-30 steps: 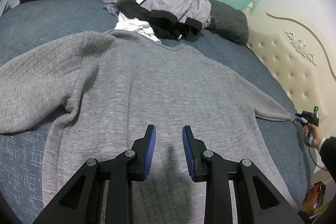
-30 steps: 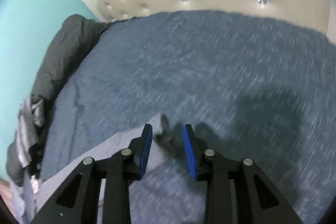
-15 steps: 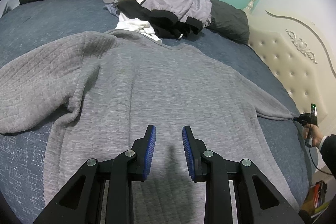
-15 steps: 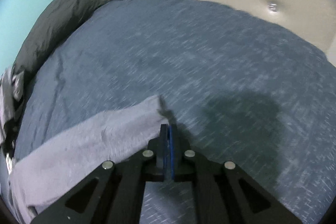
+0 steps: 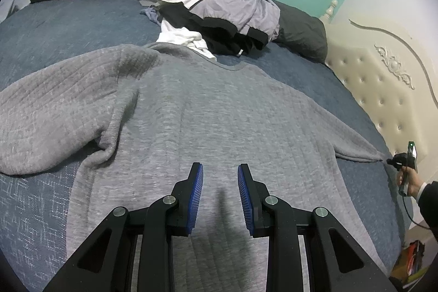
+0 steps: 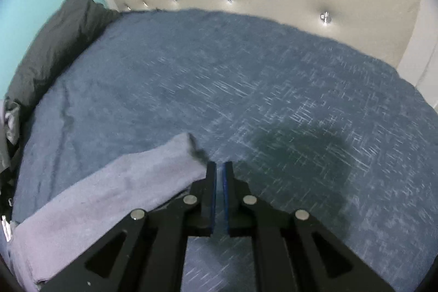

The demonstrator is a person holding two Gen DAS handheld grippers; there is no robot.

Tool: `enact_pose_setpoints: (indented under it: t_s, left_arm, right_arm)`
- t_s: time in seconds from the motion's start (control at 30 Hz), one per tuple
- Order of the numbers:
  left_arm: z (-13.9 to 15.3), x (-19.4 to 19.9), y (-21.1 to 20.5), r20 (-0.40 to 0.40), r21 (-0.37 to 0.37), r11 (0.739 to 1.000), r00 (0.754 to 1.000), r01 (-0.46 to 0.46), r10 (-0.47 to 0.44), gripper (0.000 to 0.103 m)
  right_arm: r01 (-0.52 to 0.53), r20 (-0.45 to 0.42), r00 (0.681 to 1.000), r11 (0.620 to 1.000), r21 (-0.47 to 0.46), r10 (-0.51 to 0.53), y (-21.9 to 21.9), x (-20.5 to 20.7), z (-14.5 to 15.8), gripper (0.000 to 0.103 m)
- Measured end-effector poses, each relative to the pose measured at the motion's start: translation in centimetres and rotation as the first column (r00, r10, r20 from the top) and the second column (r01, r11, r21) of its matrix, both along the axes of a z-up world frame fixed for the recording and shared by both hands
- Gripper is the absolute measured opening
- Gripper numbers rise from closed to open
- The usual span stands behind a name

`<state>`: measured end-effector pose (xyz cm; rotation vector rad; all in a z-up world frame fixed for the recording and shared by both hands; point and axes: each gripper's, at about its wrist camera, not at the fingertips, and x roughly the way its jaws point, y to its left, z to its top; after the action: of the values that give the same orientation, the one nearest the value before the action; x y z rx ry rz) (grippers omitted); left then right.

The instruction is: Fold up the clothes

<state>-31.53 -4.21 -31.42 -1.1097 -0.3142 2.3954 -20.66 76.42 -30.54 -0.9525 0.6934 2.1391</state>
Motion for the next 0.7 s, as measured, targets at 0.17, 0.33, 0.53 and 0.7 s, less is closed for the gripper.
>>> enact_pose_setpoints:
  t_s: [0.17, 0.33, 0.53, 0.7]
  left_arm:
    - [0.5, 0.0, -0.9, 0.003, 0.028, 0.999, 1.0, -0.017, 0.017, 0.029]
    - [1.3, 0.2, -2.8, 0.036, 0.069, 0.997, 0.999, -0.037, 0.034, 0.029]
    - [3.3, 0.7, -8.8, 0.083, -0.002, 0.996, 0.993, -0.089, 0.089, 0.029]
    - [4.7, 1.3, -17.3, 0.154, -0.026, 0.976, 0.963, -0.218, 0.219, 0.036]
  right_arm:
    - [-0.153, -0.132, 0.98, 0.987, -0.038, 0.147, -8.0, -0.6, 1.5, 0.027]
    - [-0.346, -0.212, 0.924, 0.933, -0.103, 0.319, -18.2, -2.5, 2.0, 0.027]
    - [-0.542, -0.309, 0.818, 0.83, -0.13, 0.485, -29.1, -4.3, 3.4, 0.029]
    - [-0.644, -0.333, 0.742, 0.756, -0.115, 0.581, -36.6, -3.6, 3.4, 0.036]
